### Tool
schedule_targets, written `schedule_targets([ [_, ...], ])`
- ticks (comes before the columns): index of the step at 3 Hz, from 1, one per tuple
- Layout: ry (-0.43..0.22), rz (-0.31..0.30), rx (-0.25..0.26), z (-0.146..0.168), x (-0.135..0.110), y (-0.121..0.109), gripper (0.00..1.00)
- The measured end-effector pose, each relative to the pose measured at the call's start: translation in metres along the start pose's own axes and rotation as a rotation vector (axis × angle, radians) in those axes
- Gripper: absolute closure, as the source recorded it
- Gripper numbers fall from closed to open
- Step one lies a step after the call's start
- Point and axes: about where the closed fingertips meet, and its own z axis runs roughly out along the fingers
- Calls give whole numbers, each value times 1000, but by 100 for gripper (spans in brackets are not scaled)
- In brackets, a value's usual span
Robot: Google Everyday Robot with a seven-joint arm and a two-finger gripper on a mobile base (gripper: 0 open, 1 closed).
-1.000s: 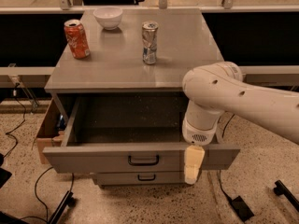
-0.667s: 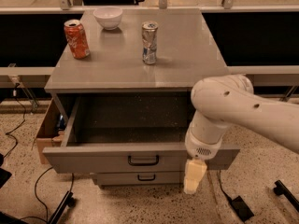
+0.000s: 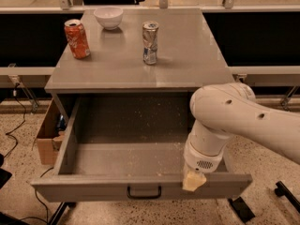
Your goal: Open top drawer
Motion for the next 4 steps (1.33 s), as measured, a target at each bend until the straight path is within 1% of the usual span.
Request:
schedule_targets([
  [1, 0, 0, 0, 0, 0, 0, 87],
  [2, 53, -25, -76, -6, 1, 47, 100],
  [3, 57, -27, -81, -6, 1, 50, 100],
  [4, 88, 1, -124, -11, 7, 90, 100],
])
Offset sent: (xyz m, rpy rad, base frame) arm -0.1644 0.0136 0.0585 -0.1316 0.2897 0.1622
